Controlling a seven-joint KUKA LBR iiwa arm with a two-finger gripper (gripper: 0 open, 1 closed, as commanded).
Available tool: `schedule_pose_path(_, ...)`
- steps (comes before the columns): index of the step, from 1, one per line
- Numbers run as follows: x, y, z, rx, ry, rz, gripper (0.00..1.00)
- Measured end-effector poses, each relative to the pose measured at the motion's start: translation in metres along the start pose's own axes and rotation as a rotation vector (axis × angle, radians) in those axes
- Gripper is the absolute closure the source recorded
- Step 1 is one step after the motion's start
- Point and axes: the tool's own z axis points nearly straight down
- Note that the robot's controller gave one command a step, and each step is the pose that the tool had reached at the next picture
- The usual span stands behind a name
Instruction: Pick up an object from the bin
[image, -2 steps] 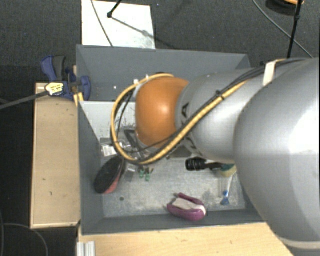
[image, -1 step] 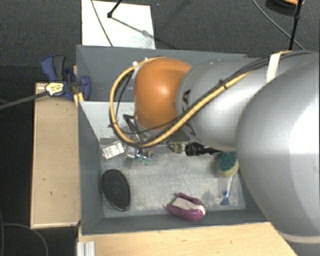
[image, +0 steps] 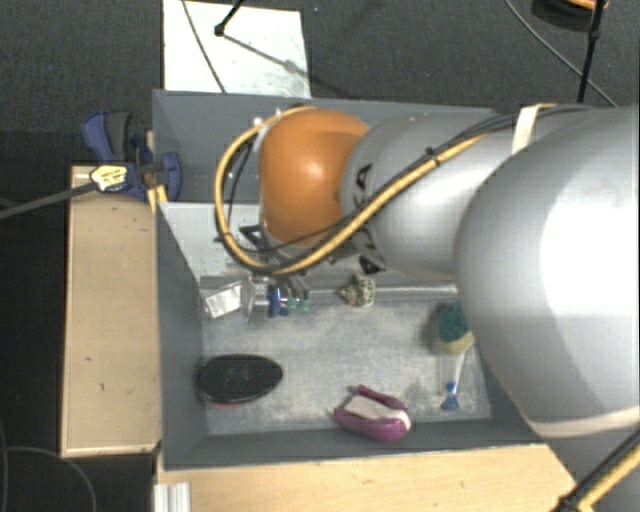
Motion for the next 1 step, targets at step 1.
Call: schedule_pose_path(1, -0.0001, 0.0005, -0.0009, 0.0, -0.001, -0.003, 0.0)
